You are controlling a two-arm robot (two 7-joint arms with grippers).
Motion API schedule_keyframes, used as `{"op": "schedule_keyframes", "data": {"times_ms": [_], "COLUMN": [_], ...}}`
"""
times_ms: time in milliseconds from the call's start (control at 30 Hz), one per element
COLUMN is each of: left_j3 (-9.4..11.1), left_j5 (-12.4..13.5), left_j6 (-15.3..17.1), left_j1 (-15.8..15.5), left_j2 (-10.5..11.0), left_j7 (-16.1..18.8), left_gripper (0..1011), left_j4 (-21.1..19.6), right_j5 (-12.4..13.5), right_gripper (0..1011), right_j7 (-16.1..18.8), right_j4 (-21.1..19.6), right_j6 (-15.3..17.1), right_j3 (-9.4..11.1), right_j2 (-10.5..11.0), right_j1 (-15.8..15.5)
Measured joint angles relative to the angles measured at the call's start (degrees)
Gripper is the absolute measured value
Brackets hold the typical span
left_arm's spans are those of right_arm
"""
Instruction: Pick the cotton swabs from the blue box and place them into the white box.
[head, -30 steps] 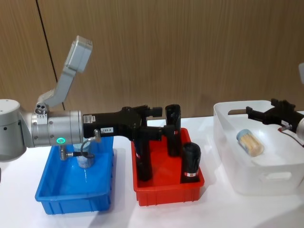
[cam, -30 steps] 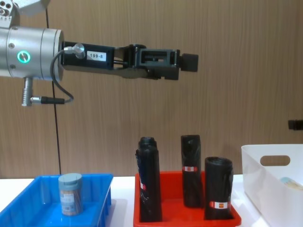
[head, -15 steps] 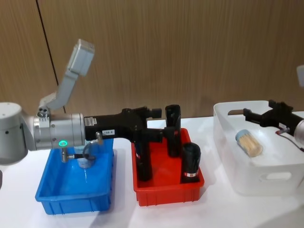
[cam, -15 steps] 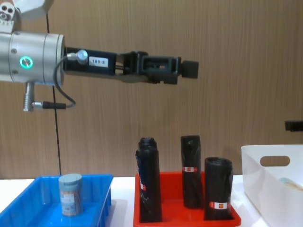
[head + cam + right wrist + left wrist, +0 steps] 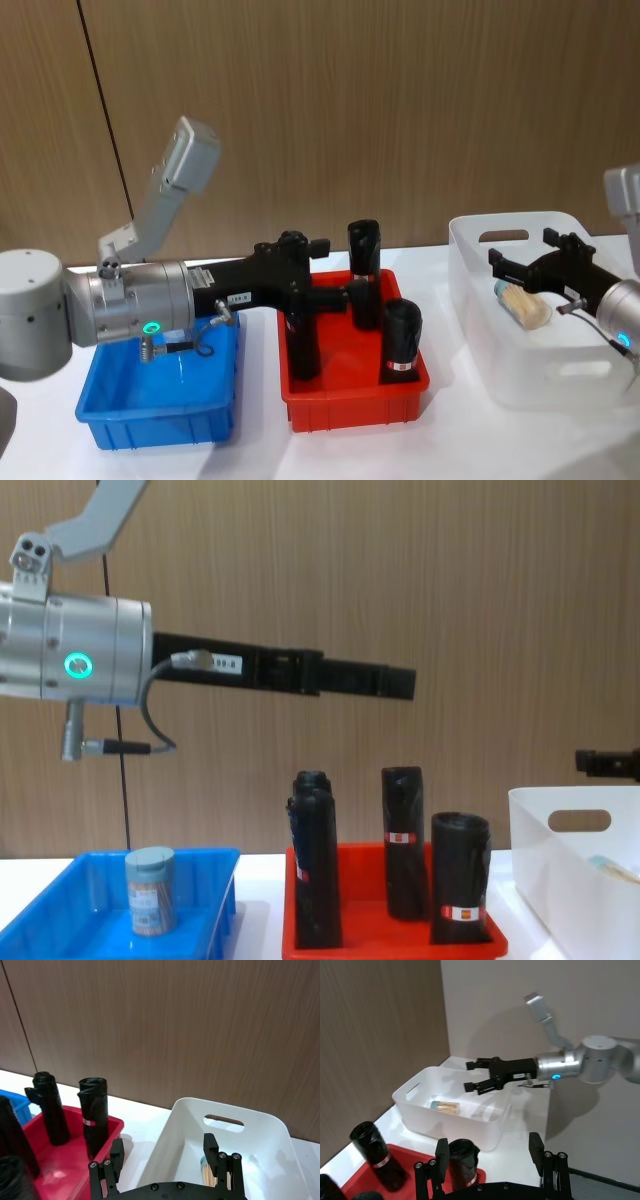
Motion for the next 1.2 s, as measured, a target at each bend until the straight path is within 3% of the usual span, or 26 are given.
{"op": "schedule_keyframes", "data": {"times_ms": [1200], "left_j3": [2.59], "left_j5": [6.84], "left_j6": [-11.26], "left_j1": [10.60], "left_j2": [0.34], "left_j7": [27.03], "left_gripper": [1004], "left_j4": [-7.57], "right_j5": [-5.77], "right_gripper": [1002], "right_j7": [-7.59], "right_j4": [-22.08], "right_j6": [-6.14], "right_j3": [3.32], "right_j2": [-4.43], "right_j1": [-20.09]}}
